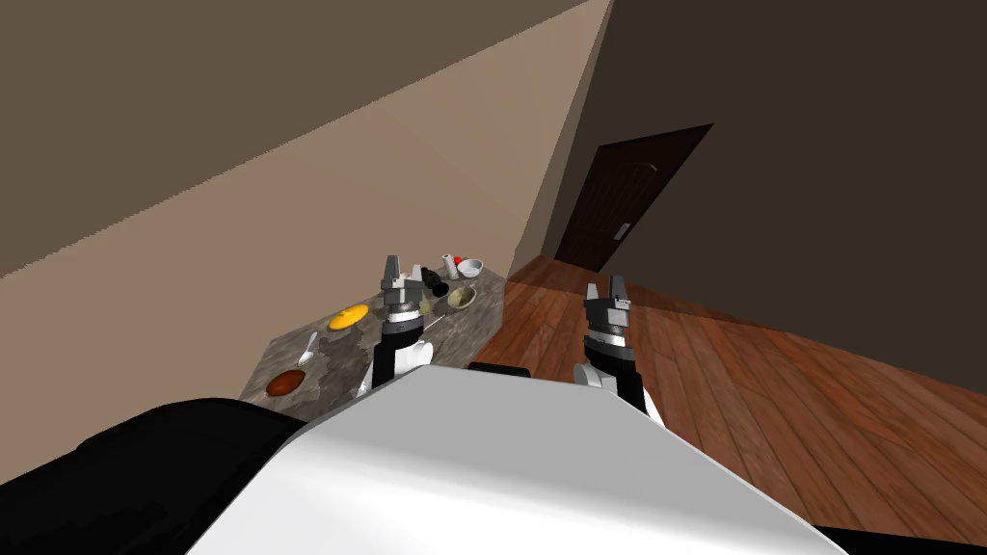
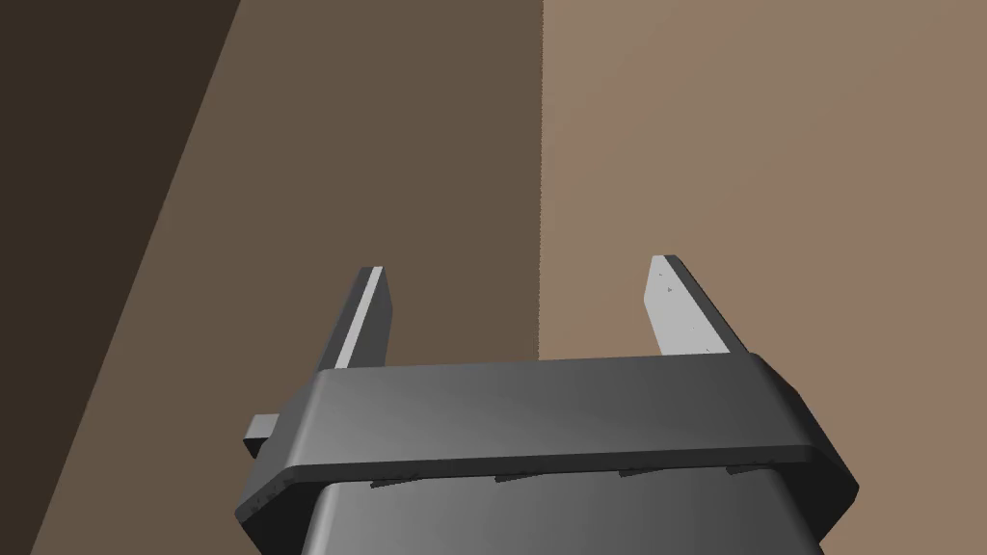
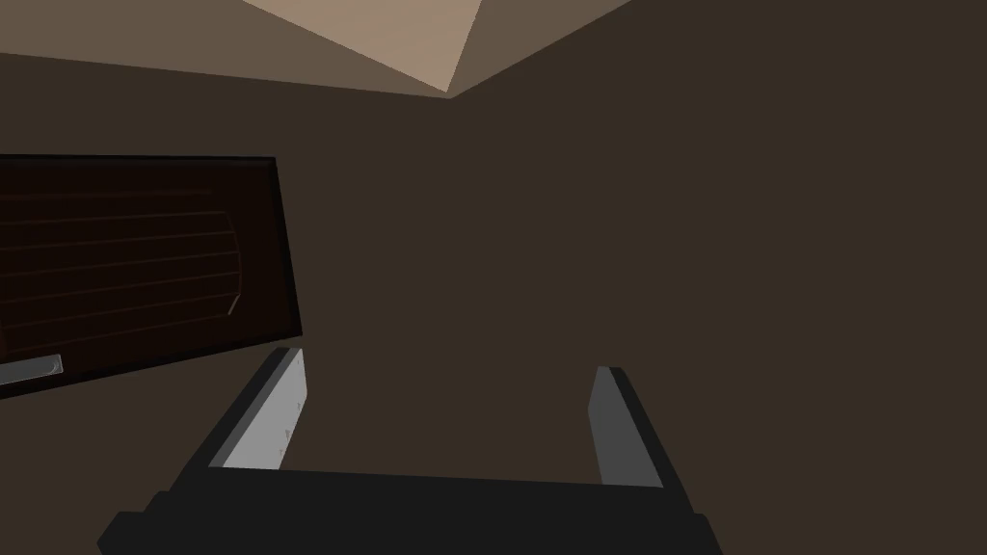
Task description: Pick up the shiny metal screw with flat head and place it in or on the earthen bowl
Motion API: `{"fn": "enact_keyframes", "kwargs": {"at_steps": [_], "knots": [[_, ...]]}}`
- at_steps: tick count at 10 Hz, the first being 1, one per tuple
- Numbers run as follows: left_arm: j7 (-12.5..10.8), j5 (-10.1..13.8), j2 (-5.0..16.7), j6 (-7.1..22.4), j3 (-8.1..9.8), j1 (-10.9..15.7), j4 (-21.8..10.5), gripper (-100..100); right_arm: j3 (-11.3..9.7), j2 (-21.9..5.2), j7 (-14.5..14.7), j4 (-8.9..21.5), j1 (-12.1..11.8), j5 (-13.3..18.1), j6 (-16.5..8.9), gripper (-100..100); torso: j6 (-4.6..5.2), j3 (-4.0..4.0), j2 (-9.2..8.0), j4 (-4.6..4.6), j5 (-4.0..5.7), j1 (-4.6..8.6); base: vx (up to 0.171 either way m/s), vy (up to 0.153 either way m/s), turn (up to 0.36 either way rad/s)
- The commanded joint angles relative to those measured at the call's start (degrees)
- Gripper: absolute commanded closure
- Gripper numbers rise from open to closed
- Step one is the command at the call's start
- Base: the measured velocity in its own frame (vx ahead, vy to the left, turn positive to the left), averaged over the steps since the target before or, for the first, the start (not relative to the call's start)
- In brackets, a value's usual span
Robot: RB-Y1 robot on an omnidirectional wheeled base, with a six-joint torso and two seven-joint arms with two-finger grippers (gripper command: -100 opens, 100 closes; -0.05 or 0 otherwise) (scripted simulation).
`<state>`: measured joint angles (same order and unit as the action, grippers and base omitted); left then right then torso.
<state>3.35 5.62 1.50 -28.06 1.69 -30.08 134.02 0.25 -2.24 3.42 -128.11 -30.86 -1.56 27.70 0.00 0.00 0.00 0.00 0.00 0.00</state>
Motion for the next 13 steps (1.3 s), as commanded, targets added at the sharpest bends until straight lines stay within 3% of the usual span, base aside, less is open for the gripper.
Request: {"fn": "enact_keyframes", "kwargs": {"at_steps": [1, 4, 8, 9, 13], "knots": [[-0.5, 0.5, 1.9, 0.9, 0.47, 1.5, -0.8, -100, 0.0, 0.0, 0.0, 0.0, 0.0, 0.0, 0.0, 0, 0.0, 0.0, 0.0, 0.0, 0.0, 0.0, -0.021, -0.047, 0.027], [-1.9, 1.6, 5.0, 3.5, 1.54, 5.3, -3.1, -100, 0.0, 0.0, 0.0, 0.0, 0.0, 0.0, 0.0, 0, 0.0, 0.16, -0.28, 0.06, 0.08, 0.35, -0.082, -0.098, 0.045], [-5.2, 3.2, 9.2, 9.7, 3.4, 12.8, -9.0, -100, 0.0, 0.0, 0.0, 0.0, 0.0, 0.0, 0.0, 0, 0.01, 0.15, -0.26, 0.06, 0.09, 0.41, -0.086, -0.109, 0.065], [-5.2, 3.2, 9.2, 9.9, 3.4, 13.2, -9.0, -100, 0.0, 0.0, 0.0, 0.0, 0.0, 0.0, 0.0, 0, 0.0, 0.17, -0.3, 0.06, 0.09, 0.4, -0.071, -0.065, 0.025], [-8.8, 4.4, 11.8, 16.9, 4.93, 20.9, -16.0, -100, 0.0, 0.0, 0.0, 0.0, 0.0, 0.0, 0.0, 0, 0.0, 0.11, -0.18, 0.04, 0.07, 0.27, -0.054, -0.067, 0.044]]}}
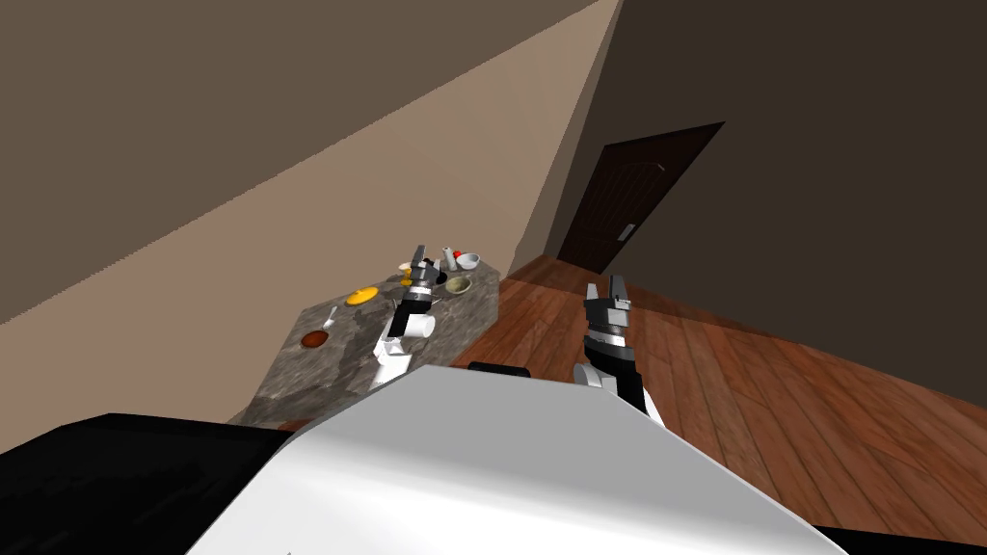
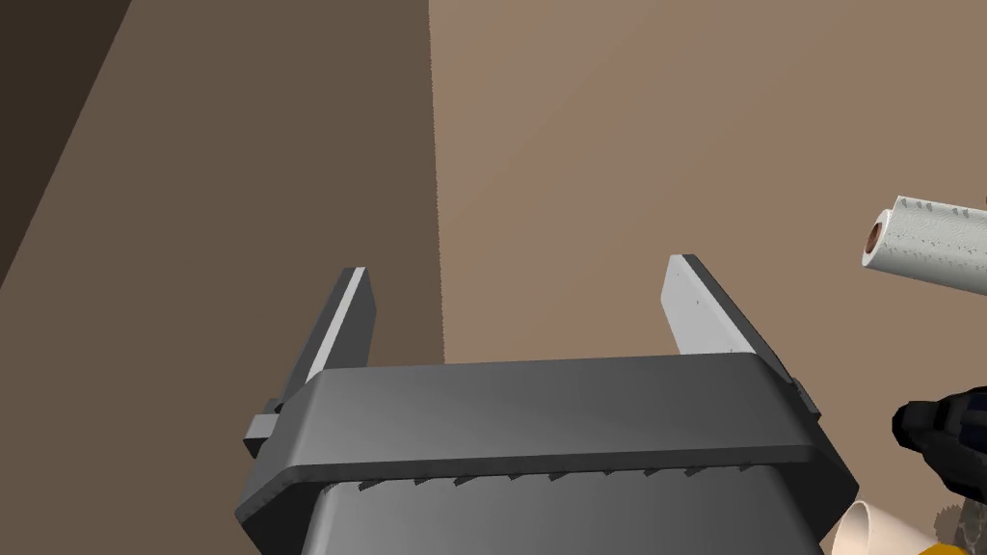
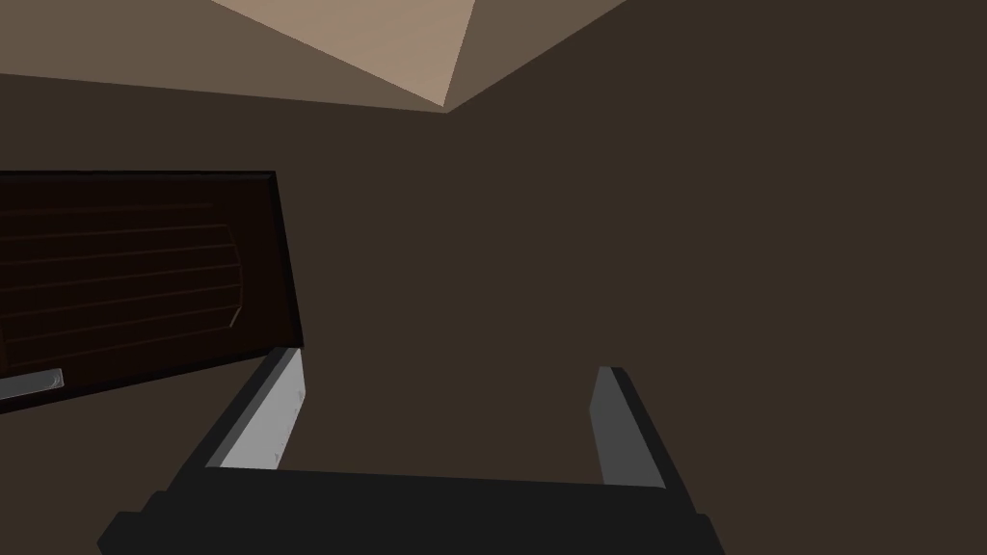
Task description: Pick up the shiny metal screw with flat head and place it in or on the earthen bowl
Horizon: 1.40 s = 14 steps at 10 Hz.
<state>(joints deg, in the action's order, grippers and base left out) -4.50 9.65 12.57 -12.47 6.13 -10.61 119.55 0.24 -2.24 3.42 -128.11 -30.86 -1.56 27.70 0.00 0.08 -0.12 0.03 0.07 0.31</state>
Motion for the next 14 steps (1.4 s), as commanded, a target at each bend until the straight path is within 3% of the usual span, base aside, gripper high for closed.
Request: {"fn": "enact_keyframes", "kwargs": {"at_steps": [1, 4, 7, 9, 10, 11, 14], "knots": [[-2.3, 0.7, 1.5, 2.9, 0.98, 2.9, -2.9, -100, 0.0, 0.0, 0.0, 0.0, 0.0, 0.0, 0.0, 0, 0.0, 0.0, 0.0, 0.0, 0.0, 0.0, -0.053, -0.114, 0.066], [-3.7, 1.1, 2.1, 7.4, 1.46, 7.1, -7.3, -100, 0.0, 0.0, 0.0, 0.0, 0.0, 0.0, 0.0, 0, 0.0, -0.04, 0.08, -0.02, 0.0, -0.01, -0.022, -0.071, 0.02], [-6.7, 1.7, 3.0, 12.1, 2.39, 11.9, -12.4, -100, 0.0, 0.0, 0.0, 0.0, 0.0, 0.0, 0.0, 0, 0.0, -0.1, 0.17, -0.04, -0.01, -0.08, -0.008, -0.065, 0.021], [-6.7, 1.7, 3.0, 13.9, 2.39, 13.1, -13.9, -100, 0.0, 0.0, 0.0, 0.0, 0.0, 0.0, 0.0, 0, 0.0, -0.09, 0.16, -0.04, -0.01, -0.07, -0.003, -0.045, 0.007], [-8.4, 2.0, 3.4, 16.3, 2.82, 15.8, -16.6, -100, 0.0, 0.0, 0.0, 0.0, 0.0, 0.0, 0.0, 0, -0.01, -0.1, 0.17, -0.04, -0.03, -0.17, 0.003, -0.05, 0.018], [-8.4, 2.0, 3.4, 17.4, 2.82, 16.1, -17.4, -100, 0.0, 0.0, 0.0, 0.0, 0.0, 0.0, 0.0, 0, 0.0, -0.11, 0.19, -0.04, -0.02, -0.12, 0.003, -0.056, 0.013], [-11.7, 2.5, 4.1, 22.5, 3.64, 21.3, -22.9, -100, 0.0, 0.0, 0.0, 0.0, 0.0, 0.0, 0.0, 0, -0.01, -0.14, 0.24, -0.06, -0.01, -0.09, 0.016, -0.064, 0.016]]}}
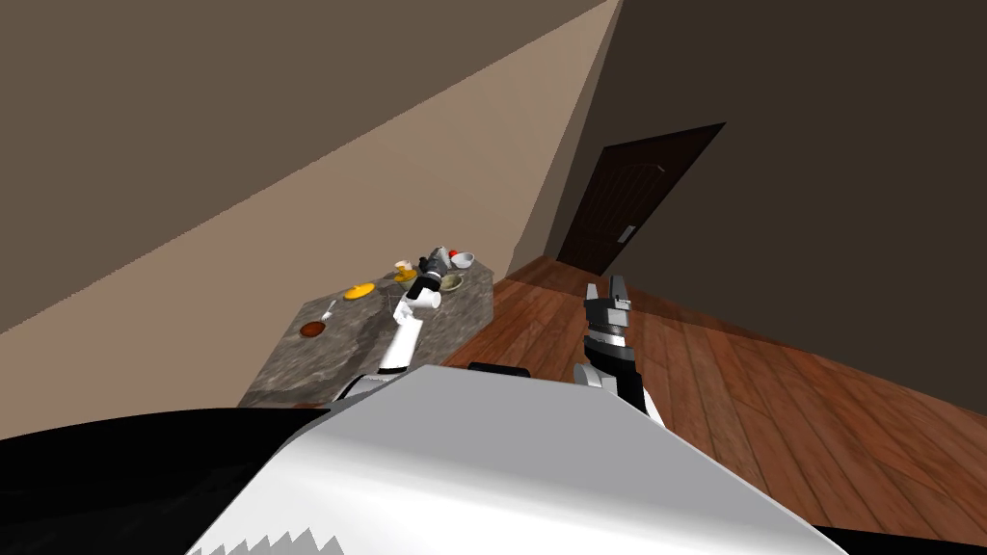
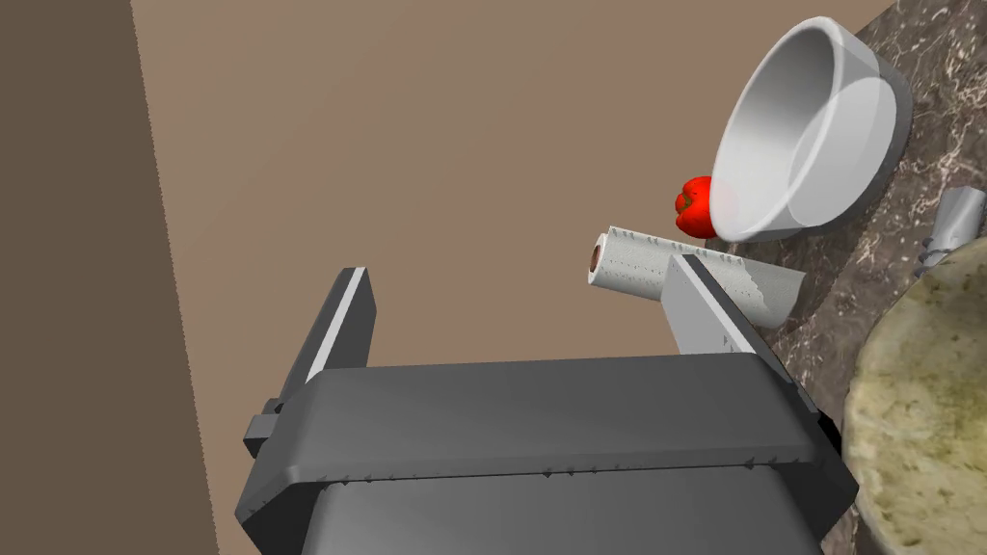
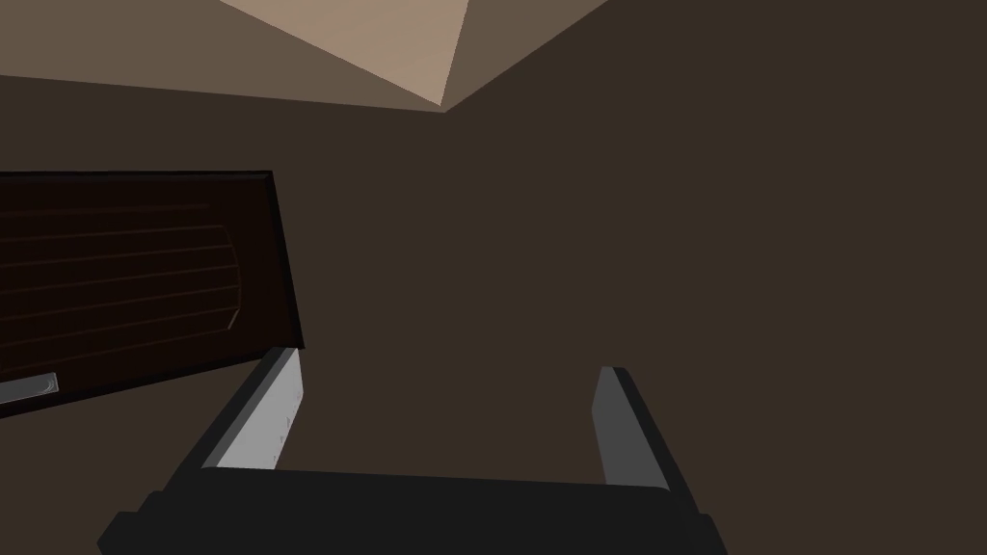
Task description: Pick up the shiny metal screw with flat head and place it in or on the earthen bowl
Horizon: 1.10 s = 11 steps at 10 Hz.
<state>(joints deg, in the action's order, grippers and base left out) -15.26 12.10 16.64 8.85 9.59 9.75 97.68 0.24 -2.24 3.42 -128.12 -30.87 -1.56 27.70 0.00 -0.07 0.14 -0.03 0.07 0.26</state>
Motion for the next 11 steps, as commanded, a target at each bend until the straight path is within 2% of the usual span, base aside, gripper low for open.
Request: {"fn": "enact_keyframes", "kwargs": {"at_steps": [1, 2, 3, 5, 6, 7, 8, 9, 10, 11], "knots": [[-0.9, 0.1, 0.0, 2.9, 0.18, 1.9, -2.9, -100, 0.0, 0.0, 0.0, 0.0, 0.0, 0.0, 0.0, 0, 0.0, 0.0, 0.0, 0.0, 0.0, 0.0, 0.021, -0.053, 0.008], [-0.9, 0.1, 0.0, 3.5, 0.18, 1.9, -3.0, -100, 0.0, 0.0, 0.0, 0.0, 0.0, 0.0, 0.0, 0, -0.01, -0.01, 0.01, -0.01, -0.01, -0.05, 0.012, -0.018, 0.0], [-2.6, 0.2, 0.2, 5.3, 0.57, 4.7, -6.1, -100, 0.0, 0.0, 0.0, 0.0, 0.0, 0.0, 0.0, 0, -0.01, 0.01, -0.03, 0.0, -0.03, -0.16, 0.027, -0.032, 0.017], [-2.6, 0.2, 0.2, 7.3, 0.57, 5.0, -6.9, -100, 0.0, 0.0, 0.0, 0.0, 0.0, 0.0, 0.0, 0, -0.02, -0.01, 0.01, -0.01, -0.03, -0.13, 0.018, -0.028, 0.005], [-4.3, 0.4, 0.4, 9.6, 0.95, 7.7, -9.4, -100, 0.0, 0.0, 0.0, 0.0, 0.0, 0.0, 0.0, 0, -0.02, 0.02, -0.04, 0.0, -0.04, -0.18, 0.028, -0.026, 0.019], [-4.3, 0.4, 0.4, 11.1, 0.95, 8.0, -10.7, -100, 0.0, 0.0, 0.0, 0.0, 0.0, 0.0, 0.0, 0, -0.01, -0.01, 0.02, 0.0, -0.03, -0.15, 0.025, -0.036, 0.008], [-5.9, 0.5, 0.6, 12.9, 1.32, 10.6, -12.7, -100, 0.0, 0.0, 0.0, 0.0, 0.0, 0.0, 0.0, 0, -0.01, -0.01, 0.01, -0.01, -0.03, -0.13, 0.039, -0.052, 0.016], [-5.9, 0.5, 0.6, 14.4, 1.32, 11.0, -14.6, -100, 0.0, 0.0, 0.0, 0.0, 0.0, 0.0, 0.0, 0, -0.01, -0.03, 0.06, -0.01, -0.01, -0.07, 0.043, -0.047, 0.012], [-5.9, 0.5, 0.6, 15.0, 1.32, 11.0, -14.6, -100, 0.0, 0.0, 0.0, 0.0, 0.0, 0.0, 0.0, 0, -0.02, -0.05, 0.07, -0.03, -0.02, -0.09, 0.02, -0.017, 0.001], [-7.6, 0.6, 0.7, 17.5, 1.67, 13.8, -16.9, -100, 0.0, 0.0, 0.0, 0.0, 0.0, 0.0, 0.0, 0, -0.02, -0.01, 0.01, -0.01, -0.04, -0.18, 0.035, -0.017, 0.019]]}}
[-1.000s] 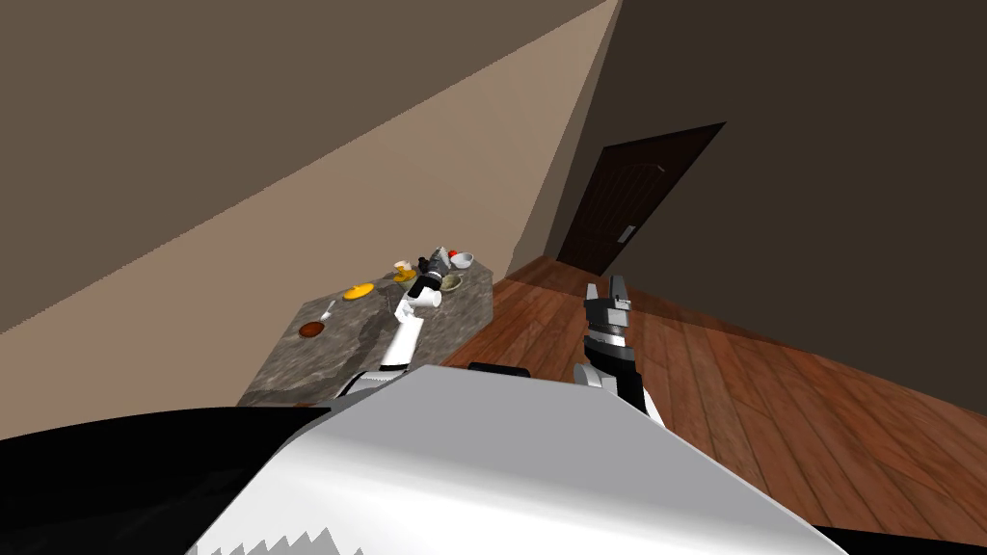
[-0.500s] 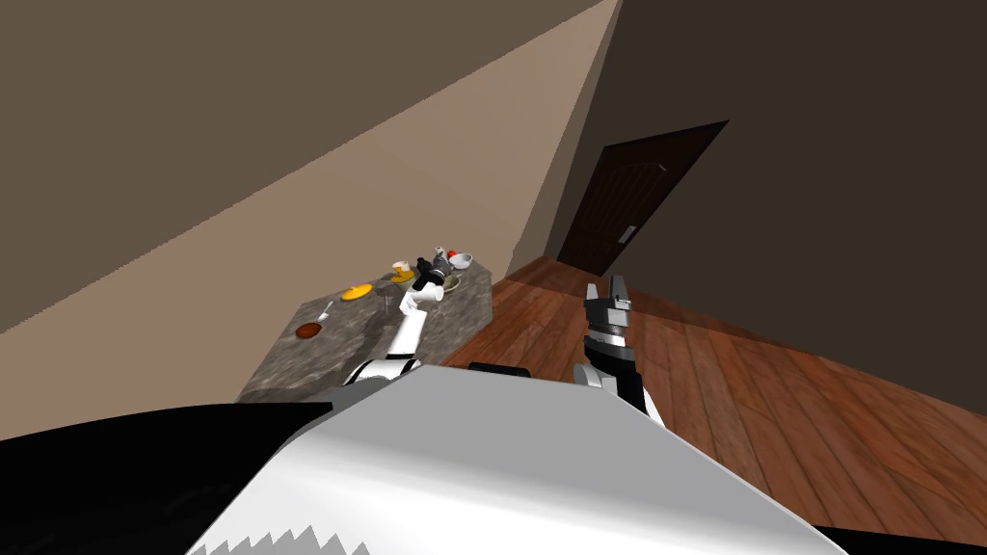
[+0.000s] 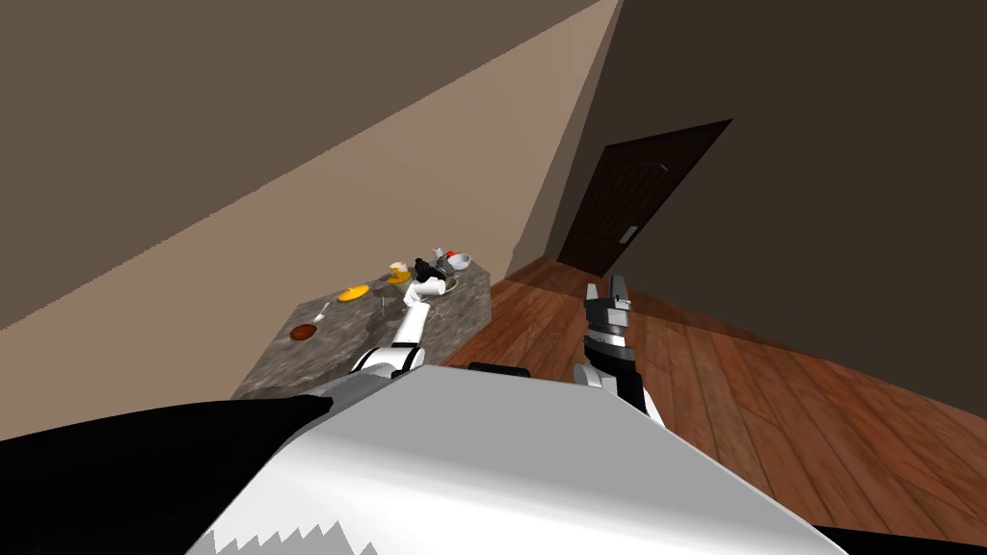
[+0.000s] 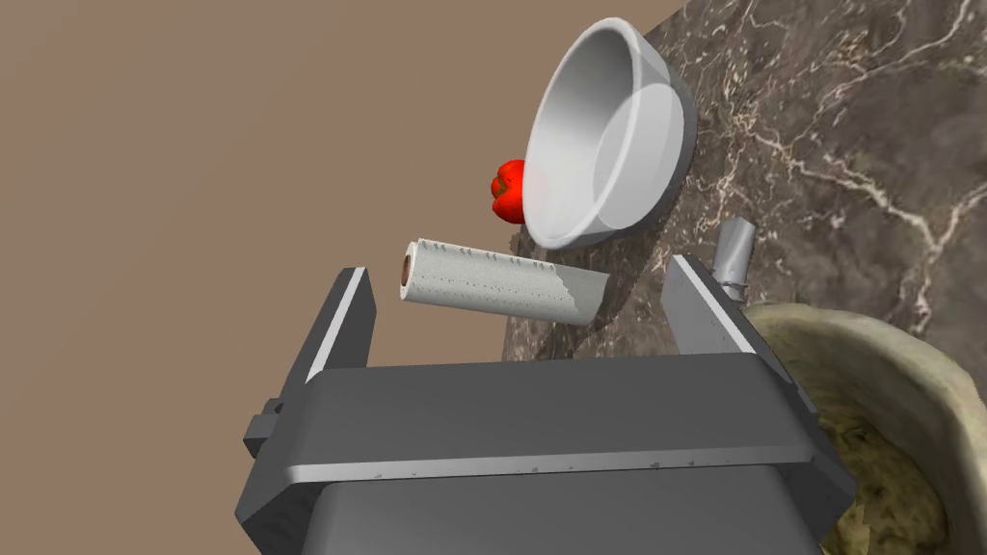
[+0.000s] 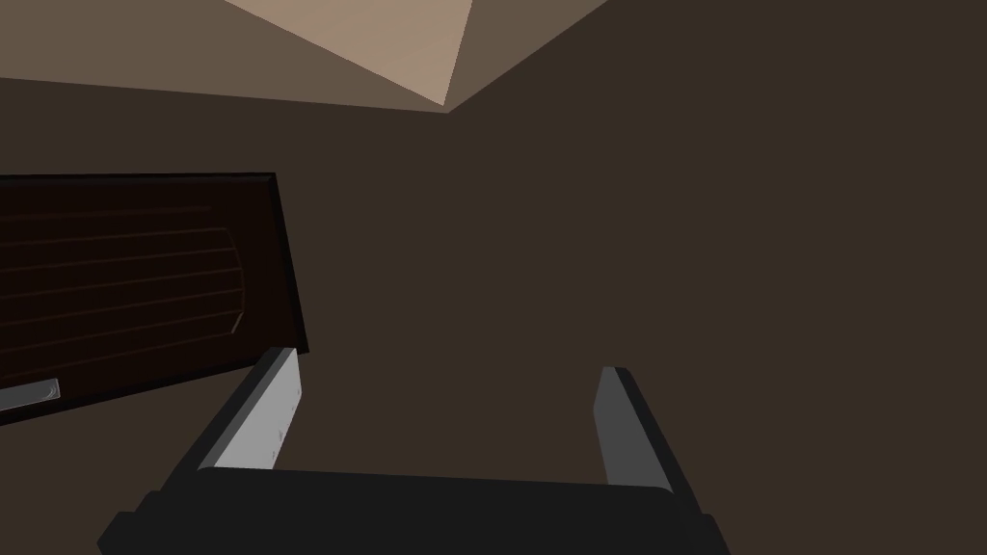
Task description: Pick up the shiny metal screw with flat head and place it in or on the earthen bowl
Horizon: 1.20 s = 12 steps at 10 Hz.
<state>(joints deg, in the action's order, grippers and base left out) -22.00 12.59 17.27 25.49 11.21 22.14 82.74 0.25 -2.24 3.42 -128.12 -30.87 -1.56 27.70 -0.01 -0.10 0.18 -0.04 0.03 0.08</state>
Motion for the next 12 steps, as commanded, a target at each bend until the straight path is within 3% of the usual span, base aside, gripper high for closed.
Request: {"fn": "enact_keyframes", "kwargs": {"at_steps": [1, 2, 4, 7, 9, 10, 11, 12], "knots": [[-0.8, 0.1, 0.1, 2.2, 0.04, 1.6, -2.9, -100, 0.0, 0.0, 0.0, 0.0, 0.0, 0.0, 0.0, 0, 0.0, 0.0, 0.0, 0.0, 0.0, 0.0, 0.036, -0.019, 0.011], [-2.4, 0.2, 0.3, 3.9, 0.38, 4.0, -5.1, -100, 0.0, 0.0, 0.0, 0.0, 0.0, 0.0, 0.0, 0, 0.0, -0.01, 0.01, -0.02, -0.01, -0.01, 0.054, -0.025, 0.021], [-2.4, 0.2, 0.3, 6.0, 0.38, 4.5, -7.3, -100, 0.0, 0.0, 0.0, 0.0, 0.0, 0.0, 0.0, 0, 0.0, -0.04, 0.06, -0.02, 0.0, 0.01, 0.035, -0.02, 0.004], [-5.5, 0.2, 0.8, 11.1, 0.98, 9.8, -13.0, -100, 0.0, 0.0, 0.0, 0.0, 0.0, 0.0, 0.0, 0, -0.01, -0.03, 0.03, -0.02, -0.01, -0.03, 0.048, -0.017, 0.016], [-5.5, 0.2, 0.8, 13.4, 0.98, 10.2, -14.6, -100, 0.0, 0.0, 0.0, 0.0, 0.0, 0.0, 0.0, 0, -0.01, -0.06, 0.08, -0.03, -0.01, -0.04, 0.04, -0.005, 0.008], [-6.9, 0.1, 1.2, 15.6, 1.25, 12.9, -17.5, -100, 0.0, 0.0, 0.0, 0.0, 0.0, 0.0, 0.0, 0, -0.02, 0.0, -0.02, -0.01, -0.02, -0.09, 0.041, -0.001, 0.023], [-6.9, 0.1, 1.2, 16.9, 1.25, 12.9, -18.2, -100, 0.0, 0.0, 0.0, 0.0, 0.0, 0.0, 0.0, 0, -0.01, -0.01, 0.02, -0.01, -0.02, -0.08, 0.051, -0.001, 0.012], [-8.3, 0.0, 1.5, 18.6, 1.5, 15.2, -20.1, -100, 0.0, 0.0, 0.0, 0.0, 0.0, 0.0, 0.0, 0, -0.02, -0.03, 0.04, -0.02, -0.02, -0.08, 0.069, 0.003, 0.03]]}}
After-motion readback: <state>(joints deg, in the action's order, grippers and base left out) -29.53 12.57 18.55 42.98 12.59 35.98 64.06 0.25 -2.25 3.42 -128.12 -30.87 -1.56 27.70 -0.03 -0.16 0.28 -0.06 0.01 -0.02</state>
